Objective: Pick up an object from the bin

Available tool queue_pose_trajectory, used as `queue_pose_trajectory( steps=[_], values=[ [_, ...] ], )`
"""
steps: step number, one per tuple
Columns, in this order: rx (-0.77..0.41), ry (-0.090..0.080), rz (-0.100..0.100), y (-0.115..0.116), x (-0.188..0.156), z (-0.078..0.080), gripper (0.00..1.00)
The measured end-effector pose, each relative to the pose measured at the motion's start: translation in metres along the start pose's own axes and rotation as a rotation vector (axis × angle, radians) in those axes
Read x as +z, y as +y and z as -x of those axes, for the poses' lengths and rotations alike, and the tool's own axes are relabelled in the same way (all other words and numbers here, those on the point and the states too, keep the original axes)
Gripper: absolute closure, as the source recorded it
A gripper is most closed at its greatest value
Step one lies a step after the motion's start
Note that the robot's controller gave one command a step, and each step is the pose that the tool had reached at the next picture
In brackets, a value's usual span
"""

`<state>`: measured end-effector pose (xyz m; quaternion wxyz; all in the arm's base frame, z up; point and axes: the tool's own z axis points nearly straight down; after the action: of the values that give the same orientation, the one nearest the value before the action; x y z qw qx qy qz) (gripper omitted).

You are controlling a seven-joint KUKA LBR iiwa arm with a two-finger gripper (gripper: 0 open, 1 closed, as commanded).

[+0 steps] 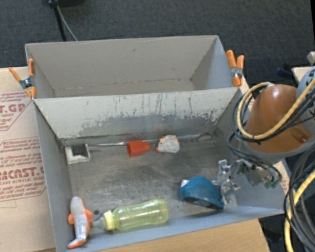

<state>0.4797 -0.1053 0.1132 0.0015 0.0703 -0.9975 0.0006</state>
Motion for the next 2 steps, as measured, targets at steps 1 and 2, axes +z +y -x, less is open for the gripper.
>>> queue_pose_trajectory(
  steps=[1, 2],
  values=[
    [-0.073, 0.005, 0.004, 0.005, -0.019, 0.002, 1.0],
    [-0.115, -0.004, 0.002, 0.009, -0.06, 0.005, 1.0]
  ],
)
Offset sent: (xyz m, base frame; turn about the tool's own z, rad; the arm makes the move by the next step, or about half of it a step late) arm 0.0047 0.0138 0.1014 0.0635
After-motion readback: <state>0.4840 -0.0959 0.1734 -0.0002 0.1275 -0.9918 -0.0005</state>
